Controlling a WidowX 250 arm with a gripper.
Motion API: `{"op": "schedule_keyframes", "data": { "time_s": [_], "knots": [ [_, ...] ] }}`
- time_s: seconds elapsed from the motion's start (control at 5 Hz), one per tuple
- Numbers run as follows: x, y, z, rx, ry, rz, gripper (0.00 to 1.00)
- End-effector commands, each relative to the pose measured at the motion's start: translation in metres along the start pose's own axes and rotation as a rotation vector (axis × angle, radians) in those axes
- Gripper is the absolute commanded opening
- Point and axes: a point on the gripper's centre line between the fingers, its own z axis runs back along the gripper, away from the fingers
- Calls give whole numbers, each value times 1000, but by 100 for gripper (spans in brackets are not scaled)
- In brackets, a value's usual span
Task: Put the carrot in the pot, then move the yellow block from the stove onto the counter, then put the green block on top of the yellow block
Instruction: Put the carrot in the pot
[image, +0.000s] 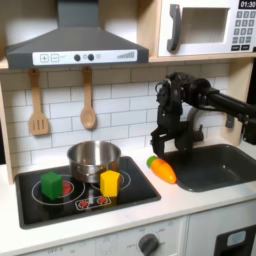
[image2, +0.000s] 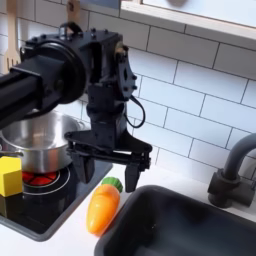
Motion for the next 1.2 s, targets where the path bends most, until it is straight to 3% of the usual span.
{"op": "schedule_keyframes", "data": {
  "time_s": [0.0,0.6,1.0],
  "knots": [
    [-2,6,-5,18,-3,-10,100],
    [-8,10,-23,53,23,-7,100],
    [-8,14,-34,57,18,12,100]
  ]
}}
